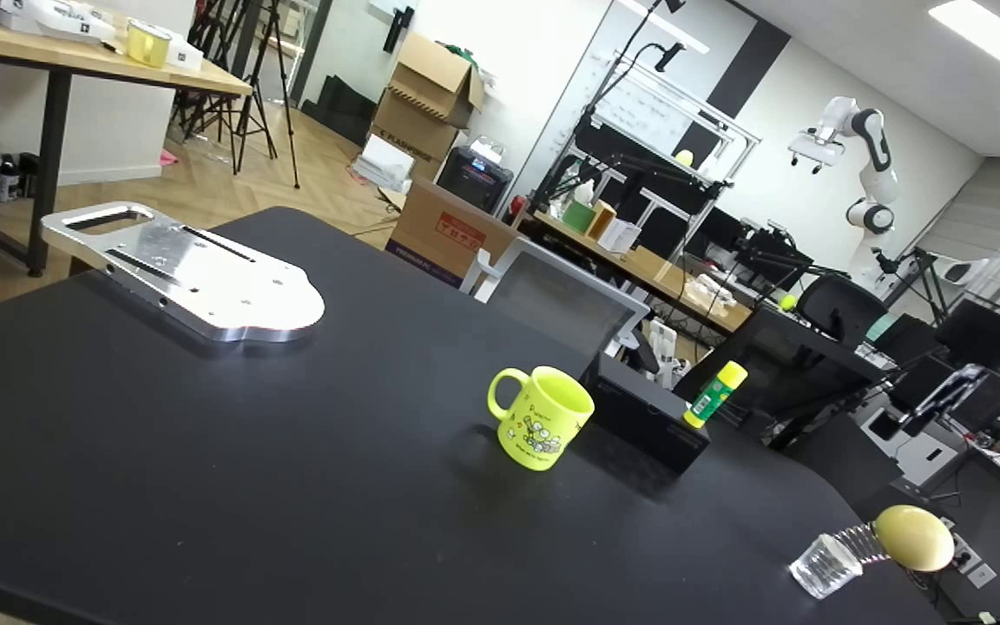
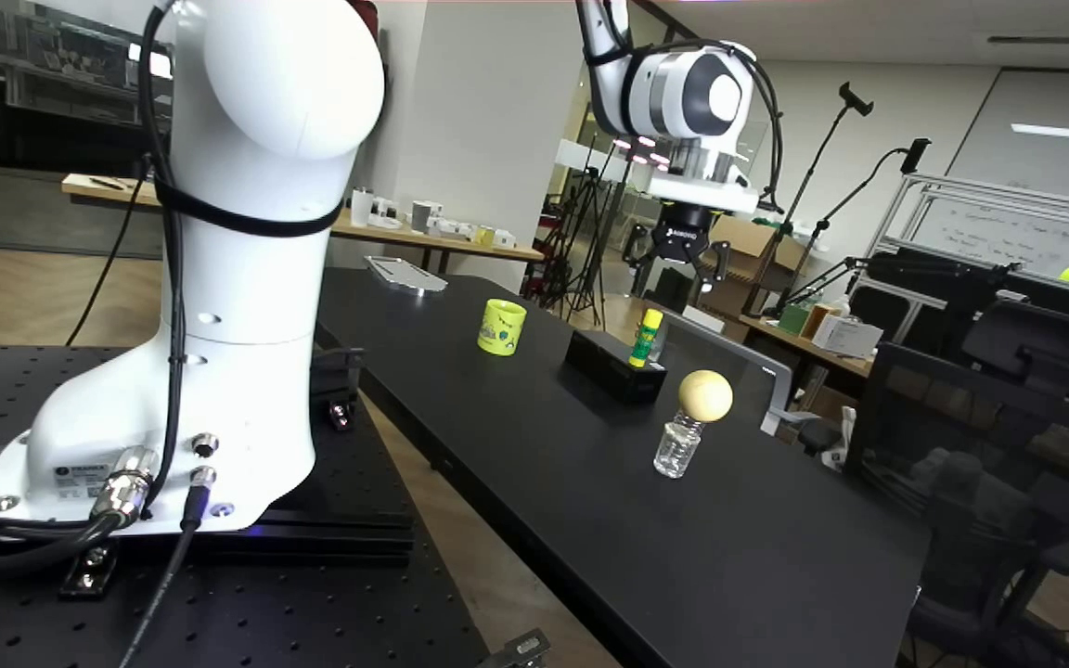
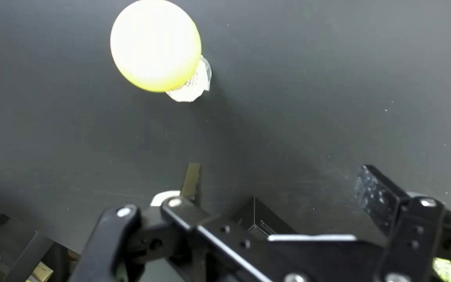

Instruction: Put the glue stick in the yellow mug

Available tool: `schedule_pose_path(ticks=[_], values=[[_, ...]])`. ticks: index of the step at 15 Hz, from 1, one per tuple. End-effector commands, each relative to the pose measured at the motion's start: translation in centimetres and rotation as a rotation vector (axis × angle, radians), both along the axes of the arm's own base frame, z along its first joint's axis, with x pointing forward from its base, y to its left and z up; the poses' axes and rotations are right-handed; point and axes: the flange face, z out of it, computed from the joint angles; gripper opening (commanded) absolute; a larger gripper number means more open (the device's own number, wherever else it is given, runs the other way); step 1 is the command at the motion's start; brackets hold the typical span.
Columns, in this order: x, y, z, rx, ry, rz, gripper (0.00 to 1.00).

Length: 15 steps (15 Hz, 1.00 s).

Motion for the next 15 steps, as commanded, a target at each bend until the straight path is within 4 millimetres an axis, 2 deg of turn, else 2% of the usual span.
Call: schedule_pose_path(ticks=[1, 6, 11, 15], values=[[3.9, 3.1, -1.2, 0.034, -0.006, 0.005, 1.00], [7.9, 6.5, -3.8, 0.080, -0.050, 0.047, 1.00], [11.9, 7.9, -5.7, 0.108, -0.107, 0.043, 1.00], [13.9, 8.9, -6.7, 0.129, -0.118, 0.039, 1.00]])
